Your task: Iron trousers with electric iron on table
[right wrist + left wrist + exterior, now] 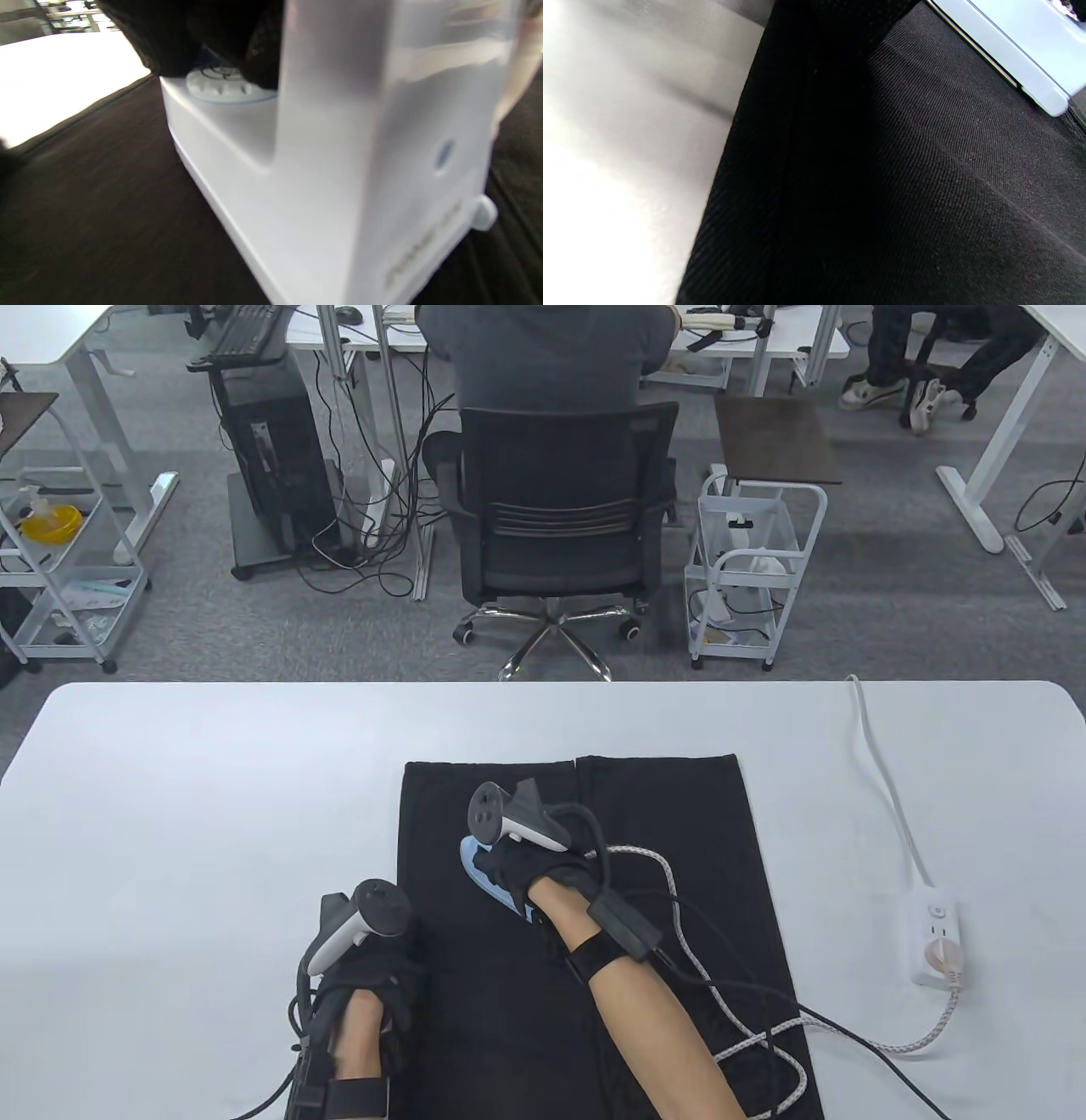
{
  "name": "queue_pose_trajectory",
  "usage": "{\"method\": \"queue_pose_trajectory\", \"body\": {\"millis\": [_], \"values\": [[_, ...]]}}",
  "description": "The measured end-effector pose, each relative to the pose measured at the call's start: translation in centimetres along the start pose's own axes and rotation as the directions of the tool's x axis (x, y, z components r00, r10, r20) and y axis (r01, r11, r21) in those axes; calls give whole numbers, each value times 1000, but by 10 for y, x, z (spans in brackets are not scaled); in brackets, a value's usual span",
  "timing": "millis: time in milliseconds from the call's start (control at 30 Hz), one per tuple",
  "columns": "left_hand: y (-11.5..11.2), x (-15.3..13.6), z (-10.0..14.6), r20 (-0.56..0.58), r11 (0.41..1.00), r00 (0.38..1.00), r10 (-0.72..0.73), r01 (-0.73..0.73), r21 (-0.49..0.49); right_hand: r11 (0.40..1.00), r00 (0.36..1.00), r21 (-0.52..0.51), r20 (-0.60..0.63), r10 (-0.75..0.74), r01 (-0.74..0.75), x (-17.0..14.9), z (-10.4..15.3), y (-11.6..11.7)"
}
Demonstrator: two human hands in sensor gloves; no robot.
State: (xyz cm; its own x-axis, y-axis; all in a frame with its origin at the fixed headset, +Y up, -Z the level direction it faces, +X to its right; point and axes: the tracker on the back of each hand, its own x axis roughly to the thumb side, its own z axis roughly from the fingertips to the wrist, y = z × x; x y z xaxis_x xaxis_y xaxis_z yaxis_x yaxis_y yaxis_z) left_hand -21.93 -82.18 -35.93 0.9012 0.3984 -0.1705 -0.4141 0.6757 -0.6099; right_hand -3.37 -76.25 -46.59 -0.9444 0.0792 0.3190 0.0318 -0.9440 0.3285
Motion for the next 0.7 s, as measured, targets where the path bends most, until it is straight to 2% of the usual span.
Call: {"method": "queue_pose_trajectory", "body": {"millis": [300,400,500,600,700], "values": [[0,-1,0,5,1000,1000,8,-8,-1,994,964,93,265,24,-51,15,54,21],[0,-1,0,4,1000,1000,4,-4,-1,994,956,91,292,33,-62,19,68,26],[0,-1,0,6,1000,1000,4,-4,-2,995,939,47,338,64,-85,23,90,34],[1,-1,0,5,1000,1000,-2,2,-6,993,901,-45,418,116,-107,24,111,40],[2,-2,-1,8,1000,1000,-5,5,-11,990,893,-121,435,118,-72,21,127,41]]}}
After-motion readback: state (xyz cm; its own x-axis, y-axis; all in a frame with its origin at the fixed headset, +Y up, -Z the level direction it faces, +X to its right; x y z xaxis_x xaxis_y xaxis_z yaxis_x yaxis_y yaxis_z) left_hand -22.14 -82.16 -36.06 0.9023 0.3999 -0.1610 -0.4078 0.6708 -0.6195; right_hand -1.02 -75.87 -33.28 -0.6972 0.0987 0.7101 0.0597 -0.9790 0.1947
